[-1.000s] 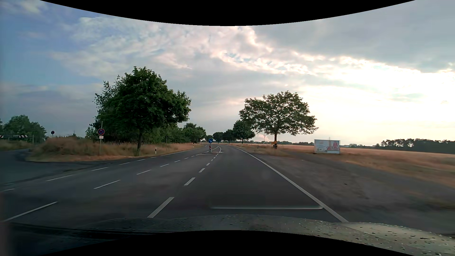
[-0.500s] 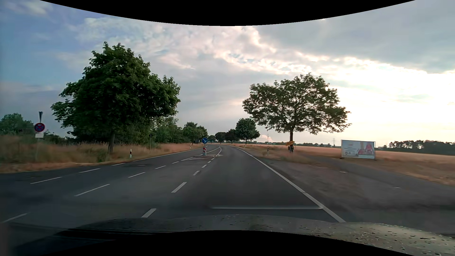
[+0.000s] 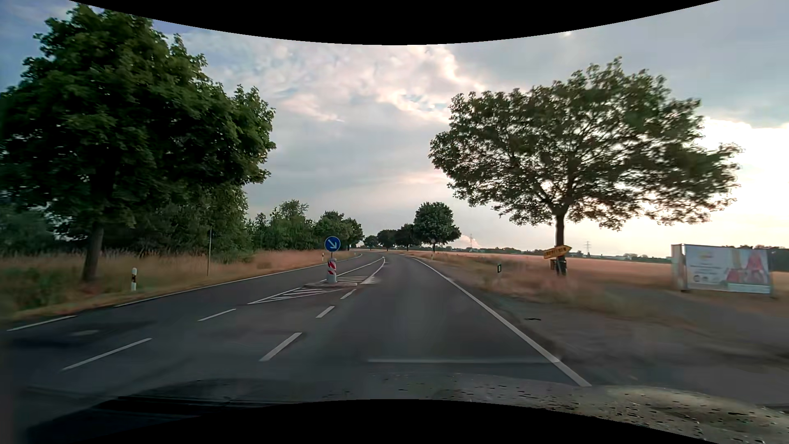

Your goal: Follow the waypoints while adhering to traffic rules and regulations

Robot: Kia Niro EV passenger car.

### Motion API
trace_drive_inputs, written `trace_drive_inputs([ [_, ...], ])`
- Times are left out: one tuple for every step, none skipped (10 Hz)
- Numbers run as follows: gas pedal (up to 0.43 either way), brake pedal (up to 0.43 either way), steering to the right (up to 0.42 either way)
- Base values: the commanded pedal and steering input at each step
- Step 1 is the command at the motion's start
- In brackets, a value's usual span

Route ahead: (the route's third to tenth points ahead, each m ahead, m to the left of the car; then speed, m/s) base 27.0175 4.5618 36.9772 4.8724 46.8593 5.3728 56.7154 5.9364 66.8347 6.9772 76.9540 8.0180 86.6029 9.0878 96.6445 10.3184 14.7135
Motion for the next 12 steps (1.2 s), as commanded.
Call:
trace_drive_inputs([
  [0.26,0.0,-0.015],
  [0.248,0.0,-0.015],
  [0.197,0.0,-0.014],
  [0.169,0.0,-0.013],
  [0.13,0.0,-0.013],
  [0.11,0.0,-0.012],
  [0.079,0.0,-0.011],
  [0.067,0.0,-0.011],
  [0.059,0.0,-0.01],
  [0.059,0.0,-0.01],
  [0.079,0.0,-0.01],
  [0.118,0.0,-0.01],
])
